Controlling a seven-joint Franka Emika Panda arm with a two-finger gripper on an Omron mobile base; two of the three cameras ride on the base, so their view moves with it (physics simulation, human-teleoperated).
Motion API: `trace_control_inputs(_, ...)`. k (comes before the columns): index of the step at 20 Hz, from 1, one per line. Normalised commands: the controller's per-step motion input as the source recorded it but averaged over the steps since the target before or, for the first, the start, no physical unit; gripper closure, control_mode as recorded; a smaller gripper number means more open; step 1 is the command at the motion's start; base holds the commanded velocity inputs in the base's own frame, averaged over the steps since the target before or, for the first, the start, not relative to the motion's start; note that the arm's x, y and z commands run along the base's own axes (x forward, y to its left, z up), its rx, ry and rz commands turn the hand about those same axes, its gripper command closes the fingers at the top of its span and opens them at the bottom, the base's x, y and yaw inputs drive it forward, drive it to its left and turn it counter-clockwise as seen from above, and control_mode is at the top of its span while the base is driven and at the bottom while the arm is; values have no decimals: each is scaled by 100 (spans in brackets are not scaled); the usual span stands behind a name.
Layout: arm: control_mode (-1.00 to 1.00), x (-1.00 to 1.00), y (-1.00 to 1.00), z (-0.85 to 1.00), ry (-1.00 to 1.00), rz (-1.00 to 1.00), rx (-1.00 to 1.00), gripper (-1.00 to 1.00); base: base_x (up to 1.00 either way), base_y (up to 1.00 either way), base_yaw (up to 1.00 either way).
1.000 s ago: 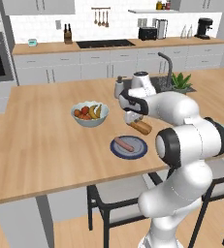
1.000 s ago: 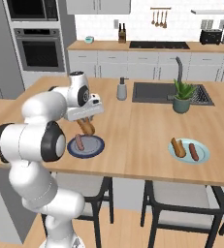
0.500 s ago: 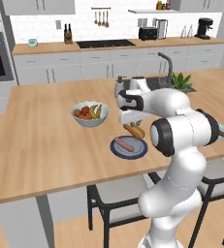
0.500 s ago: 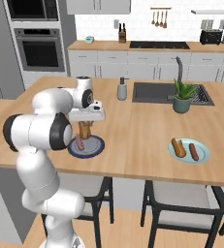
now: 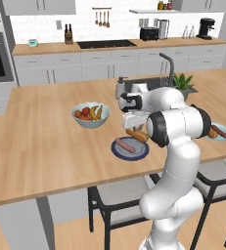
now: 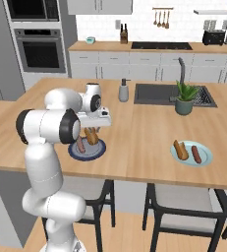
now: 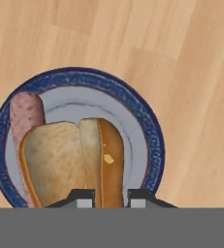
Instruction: Place one bun and one sausage from the bowl on each plate.
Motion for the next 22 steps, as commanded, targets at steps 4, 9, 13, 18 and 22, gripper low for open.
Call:
trace_control_inputs(4,-100,0,2,-42,0,0,0,100,0,0,0)
trace_control_inputs(9,-100,-7,2,-34,0,0,0,100,0,0,0)
trace_control_inputs(13,-100,0,15,-12,0,0,0,100,0,0,0)
trace_control_inputs(18,-100,0,13,-1,0,0,0,-100,0,0,0)
trace_control_inputs(22,-100,0,1,0,-1,0,0,-100,0,0,0)
